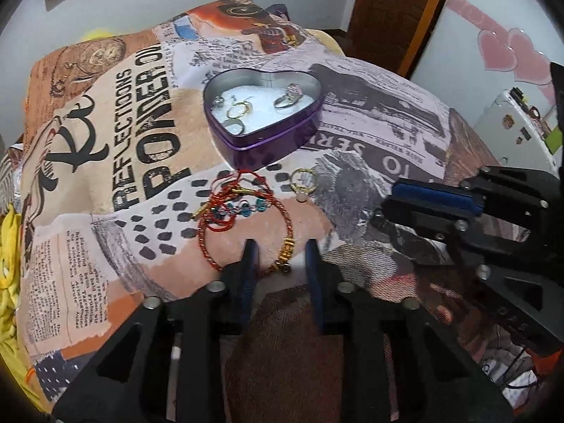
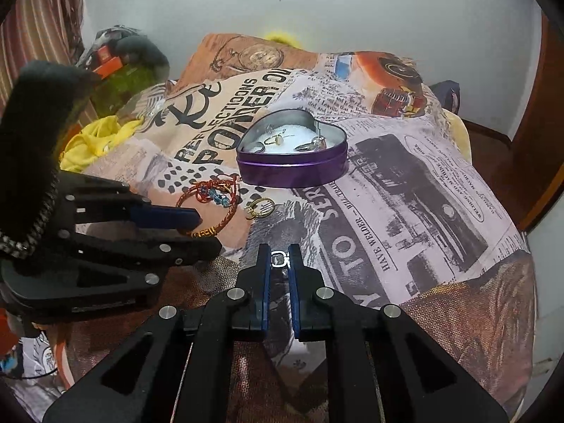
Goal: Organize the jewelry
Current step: 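Grasp the red beaded bracelet with the left gripper while the right gripper holds a small earring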
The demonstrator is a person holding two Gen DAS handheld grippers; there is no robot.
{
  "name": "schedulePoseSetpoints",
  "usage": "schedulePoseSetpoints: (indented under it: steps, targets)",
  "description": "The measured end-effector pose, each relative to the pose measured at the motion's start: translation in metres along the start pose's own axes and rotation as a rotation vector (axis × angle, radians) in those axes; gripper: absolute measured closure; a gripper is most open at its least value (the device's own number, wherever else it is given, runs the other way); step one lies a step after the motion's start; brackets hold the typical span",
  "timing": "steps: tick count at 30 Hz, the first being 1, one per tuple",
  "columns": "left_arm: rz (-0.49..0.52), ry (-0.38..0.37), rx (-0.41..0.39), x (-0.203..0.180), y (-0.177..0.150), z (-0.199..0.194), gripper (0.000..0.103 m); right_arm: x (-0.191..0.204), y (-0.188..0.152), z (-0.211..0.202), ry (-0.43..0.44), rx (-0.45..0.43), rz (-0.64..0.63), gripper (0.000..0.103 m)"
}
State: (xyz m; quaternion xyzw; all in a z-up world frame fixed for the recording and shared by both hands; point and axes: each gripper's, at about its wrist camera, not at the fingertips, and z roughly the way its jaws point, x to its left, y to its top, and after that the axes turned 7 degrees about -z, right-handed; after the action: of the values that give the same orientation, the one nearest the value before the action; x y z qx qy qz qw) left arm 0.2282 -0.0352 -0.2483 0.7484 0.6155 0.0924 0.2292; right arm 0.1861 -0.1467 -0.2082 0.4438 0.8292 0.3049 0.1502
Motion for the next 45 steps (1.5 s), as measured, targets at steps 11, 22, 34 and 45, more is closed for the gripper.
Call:
schedulePoseSetpoints:
  steps: [11,22,34,45]
  targets:
    - [-0.064,-0.003,-0.075,0.010,-0.004,-0.031,0.103,-0.002,0.002,-0.007,-0.002,-0.015,0.011,0.095]
    - [-0.045,0.002,-0.034,0.005,-0.004,-0.033,0.092,-0.004,0.002,-0.018,0.000,-0.031,0.023,0.095]
    - [-0.059,0.068,0.000,-0.001,-0.004,-0.003,0.089,-0.008,-0.002,-0.019,0.004,-0.028,0.034,0.095]
    - [-0.085,0.024,-0.041,0.003,-0.010,-0.033,0.098,-0.014,-0.002,-0.021,0.007,-0.034,0.057,0.095]
